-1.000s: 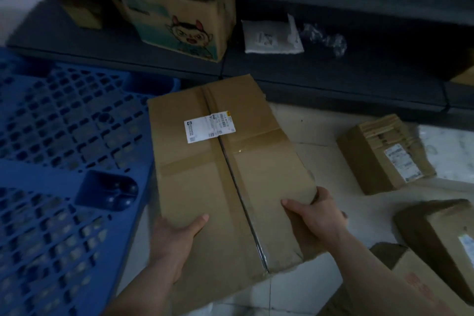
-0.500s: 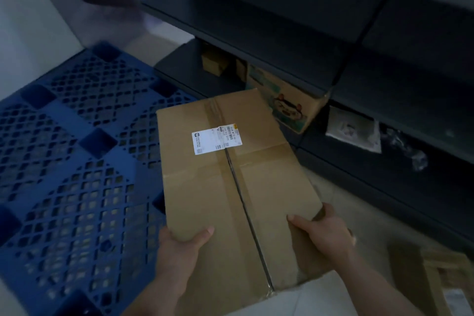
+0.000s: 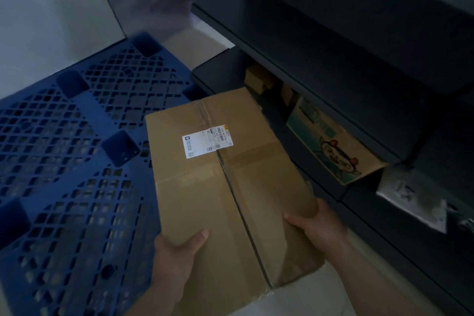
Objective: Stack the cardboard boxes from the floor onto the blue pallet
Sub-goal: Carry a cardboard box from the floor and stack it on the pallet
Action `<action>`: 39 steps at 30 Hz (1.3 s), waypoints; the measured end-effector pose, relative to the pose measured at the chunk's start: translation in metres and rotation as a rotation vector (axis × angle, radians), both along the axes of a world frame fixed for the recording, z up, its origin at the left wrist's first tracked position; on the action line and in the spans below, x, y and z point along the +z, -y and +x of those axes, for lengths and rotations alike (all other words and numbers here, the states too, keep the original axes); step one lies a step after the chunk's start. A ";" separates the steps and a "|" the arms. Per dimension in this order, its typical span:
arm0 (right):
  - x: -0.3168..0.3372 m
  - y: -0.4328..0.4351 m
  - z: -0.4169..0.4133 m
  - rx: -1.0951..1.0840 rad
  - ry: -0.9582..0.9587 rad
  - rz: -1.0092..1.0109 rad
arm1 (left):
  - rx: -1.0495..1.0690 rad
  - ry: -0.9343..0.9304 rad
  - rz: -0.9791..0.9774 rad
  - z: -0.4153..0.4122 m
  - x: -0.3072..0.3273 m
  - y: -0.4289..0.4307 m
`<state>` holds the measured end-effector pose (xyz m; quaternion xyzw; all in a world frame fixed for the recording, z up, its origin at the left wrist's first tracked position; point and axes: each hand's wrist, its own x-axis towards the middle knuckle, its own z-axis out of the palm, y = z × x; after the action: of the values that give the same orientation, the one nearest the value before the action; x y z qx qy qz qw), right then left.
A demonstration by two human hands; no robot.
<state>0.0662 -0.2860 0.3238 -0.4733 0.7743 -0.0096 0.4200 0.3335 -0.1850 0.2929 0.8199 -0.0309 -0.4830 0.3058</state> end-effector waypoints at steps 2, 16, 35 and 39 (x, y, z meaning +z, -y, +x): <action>-0.014 0.027 0.000 0.020 -0.001 0.011 | 0.017 -0.007 -0.014 -0.003 -0.009 0.017; -0.115 0.187 0.008 0.289 0.024 0.021 | 0.252 0.055 -0.023 -0.044 -0.097 0.107; -0.211 0.219 0.011 0.219 0.220 0.062 | 0.203 0.034 -0.082 -0.045 -0.184 0.134; -0.206 0.222 0.013 0.228 0.221 0.046 | 0.214 0.014 -0.099 -0.044 -0.180 0.136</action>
<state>0.0791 -0.5078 0.1177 -0.5445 0.6646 0.0040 0.5118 0.2896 -0.3207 0.1129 0.8059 0.0311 -0.4395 0.3956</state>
